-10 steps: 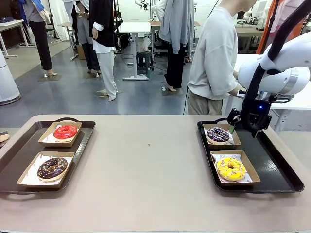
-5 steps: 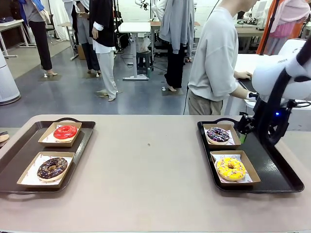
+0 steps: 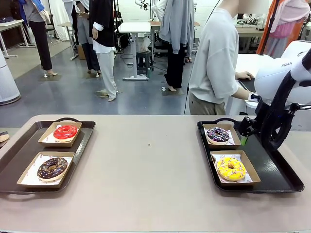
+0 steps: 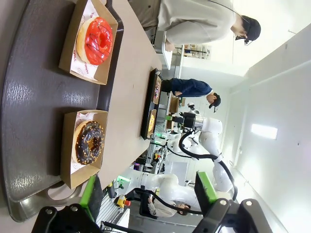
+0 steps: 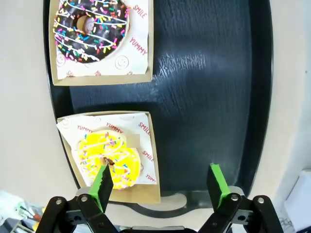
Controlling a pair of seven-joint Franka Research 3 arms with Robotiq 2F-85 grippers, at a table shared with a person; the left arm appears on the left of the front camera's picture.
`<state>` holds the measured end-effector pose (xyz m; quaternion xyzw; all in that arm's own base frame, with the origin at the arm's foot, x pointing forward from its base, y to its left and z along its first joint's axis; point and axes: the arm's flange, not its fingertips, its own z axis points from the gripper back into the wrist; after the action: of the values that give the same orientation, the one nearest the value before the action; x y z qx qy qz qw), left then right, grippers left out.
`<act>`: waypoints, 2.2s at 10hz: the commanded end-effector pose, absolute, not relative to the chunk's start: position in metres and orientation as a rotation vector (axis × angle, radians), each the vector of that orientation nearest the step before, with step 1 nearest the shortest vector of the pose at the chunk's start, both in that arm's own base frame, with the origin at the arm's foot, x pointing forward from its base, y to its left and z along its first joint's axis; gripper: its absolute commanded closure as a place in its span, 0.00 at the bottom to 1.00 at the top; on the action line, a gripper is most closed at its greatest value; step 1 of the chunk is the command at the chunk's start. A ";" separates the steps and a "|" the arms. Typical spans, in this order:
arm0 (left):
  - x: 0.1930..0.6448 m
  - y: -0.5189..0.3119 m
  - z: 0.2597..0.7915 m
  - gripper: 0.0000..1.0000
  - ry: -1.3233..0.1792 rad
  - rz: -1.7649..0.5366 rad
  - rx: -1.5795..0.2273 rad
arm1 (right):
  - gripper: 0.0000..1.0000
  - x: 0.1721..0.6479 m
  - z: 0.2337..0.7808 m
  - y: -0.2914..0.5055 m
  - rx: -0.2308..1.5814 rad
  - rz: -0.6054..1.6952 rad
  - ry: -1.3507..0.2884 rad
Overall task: Individually package the donuts and arrange them on the tray.
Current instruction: Place the picked Paper togo box on the Handle tray.
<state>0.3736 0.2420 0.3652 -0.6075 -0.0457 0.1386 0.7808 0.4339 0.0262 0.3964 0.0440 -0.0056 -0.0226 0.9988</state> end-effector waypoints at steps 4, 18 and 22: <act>0.370 0.241 0.367 0.00 -0.106 0.300 -1.317 | 0.00 0.428 0.413 -0.019 0.444 0.114 -0.093; 0.370 0.241 0.367 0.00 -0.106 0.300 -1.317 | 0.00 0.346 0.355 -0.178 1.303 -0.086 -0.403; 0.370 0.241 0.367 0.00 -0.106 0.300 -1.317 | 0.00 0.346 0.357 -0.181 1.284 -0.090 -0.385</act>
<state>0.3735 0.2422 0.3651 -0.6076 -0.0457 0.1388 0.7807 0.3474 -0.1792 0.3563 0.5943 -0.1768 -0.0405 0.7835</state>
